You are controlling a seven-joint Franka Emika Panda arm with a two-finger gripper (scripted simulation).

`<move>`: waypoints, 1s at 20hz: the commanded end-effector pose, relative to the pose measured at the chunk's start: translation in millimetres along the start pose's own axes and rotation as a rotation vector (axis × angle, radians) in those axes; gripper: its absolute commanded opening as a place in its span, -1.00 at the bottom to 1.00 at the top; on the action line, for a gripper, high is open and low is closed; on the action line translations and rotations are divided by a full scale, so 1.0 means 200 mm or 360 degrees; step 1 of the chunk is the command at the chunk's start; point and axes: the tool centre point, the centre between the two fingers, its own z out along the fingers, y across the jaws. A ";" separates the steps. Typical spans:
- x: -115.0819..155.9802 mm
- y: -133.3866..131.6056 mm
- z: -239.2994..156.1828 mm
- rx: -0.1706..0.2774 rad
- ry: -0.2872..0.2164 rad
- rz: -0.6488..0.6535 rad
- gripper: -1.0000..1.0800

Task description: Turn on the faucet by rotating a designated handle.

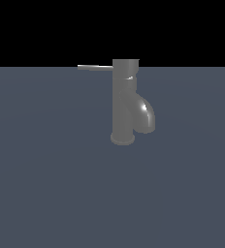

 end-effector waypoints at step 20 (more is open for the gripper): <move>0.13 -0.20 0.15 -0.0002 -0.0005 0.0302 -1.00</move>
